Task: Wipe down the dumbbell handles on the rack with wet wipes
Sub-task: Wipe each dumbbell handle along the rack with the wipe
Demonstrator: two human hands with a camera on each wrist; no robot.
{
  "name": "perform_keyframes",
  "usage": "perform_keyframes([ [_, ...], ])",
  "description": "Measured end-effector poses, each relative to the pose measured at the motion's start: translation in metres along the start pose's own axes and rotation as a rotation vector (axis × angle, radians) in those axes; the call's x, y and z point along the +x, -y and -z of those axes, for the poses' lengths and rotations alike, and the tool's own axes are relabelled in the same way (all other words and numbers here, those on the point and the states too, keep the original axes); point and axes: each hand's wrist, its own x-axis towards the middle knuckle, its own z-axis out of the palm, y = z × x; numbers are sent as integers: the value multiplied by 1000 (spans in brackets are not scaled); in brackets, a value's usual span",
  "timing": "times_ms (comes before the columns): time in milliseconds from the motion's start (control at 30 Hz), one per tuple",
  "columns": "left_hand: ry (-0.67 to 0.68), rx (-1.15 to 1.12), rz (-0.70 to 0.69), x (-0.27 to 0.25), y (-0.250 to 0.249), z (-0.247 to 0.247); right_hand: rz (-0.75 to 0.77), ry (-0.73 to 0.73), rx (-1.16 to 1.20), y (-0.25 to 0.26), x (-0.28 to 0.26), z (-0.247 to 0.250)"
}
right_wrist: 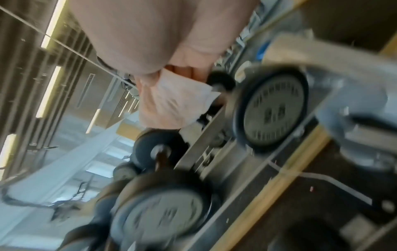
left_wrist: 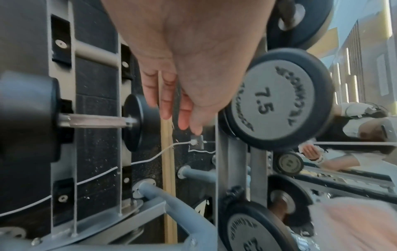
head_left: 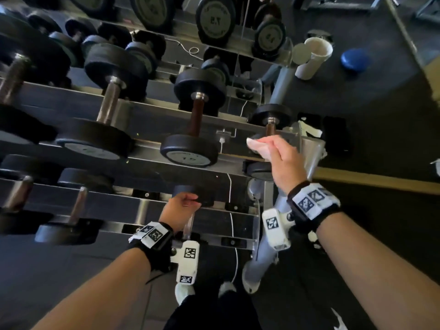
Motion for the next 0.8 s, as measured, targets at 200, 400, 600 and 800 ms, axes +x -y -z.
perform_keyframes([
  [200,-68,53,95,-1,68,17,71,315,124,-13,-49,-87],
  [400,-129,42,149,20,147,-5,40,517,87,-92,-54,-177],
  [600,-139,158,199,51,227,-23,28,734,-106,-168,-55,-258],
  [800,-95,281,171,61,268,-30,194,827,-254,-199,-52,-312],
])
